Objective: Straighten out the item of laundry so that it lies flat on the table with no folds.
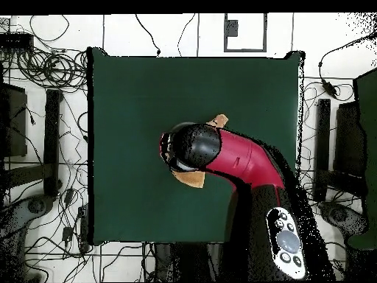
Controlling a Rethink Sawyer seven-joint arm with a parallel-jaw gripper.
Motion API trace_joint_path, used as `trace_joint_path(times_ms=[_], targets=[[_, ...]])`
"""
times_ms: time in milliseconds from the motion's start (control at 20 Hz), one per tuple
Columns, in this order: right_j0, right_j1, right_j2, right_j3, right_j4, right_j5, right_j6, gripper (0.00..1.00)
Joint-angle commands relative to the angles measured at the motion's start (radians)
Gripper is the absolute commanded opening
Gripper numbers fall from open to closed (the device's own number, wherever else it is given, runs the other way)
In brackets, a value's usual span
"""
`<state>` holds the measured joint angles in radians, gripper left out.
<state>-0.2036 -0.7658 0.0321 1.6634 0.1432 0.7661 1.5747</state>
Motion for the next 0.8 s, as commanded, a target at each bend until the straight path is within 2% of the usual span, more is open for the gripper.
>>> trace_joint_path(times_ms=[50,500,800], targets=[[0.004,-0.051,0.024,0.133,0.053,0.054,0.182,0.00],[0.027,-0.106,-0.015,0.166,0.029,0.043,0.214,0.00],[0.006,-0.150,-0.045,0.095,0.008,0.174,0.183,0.00]])
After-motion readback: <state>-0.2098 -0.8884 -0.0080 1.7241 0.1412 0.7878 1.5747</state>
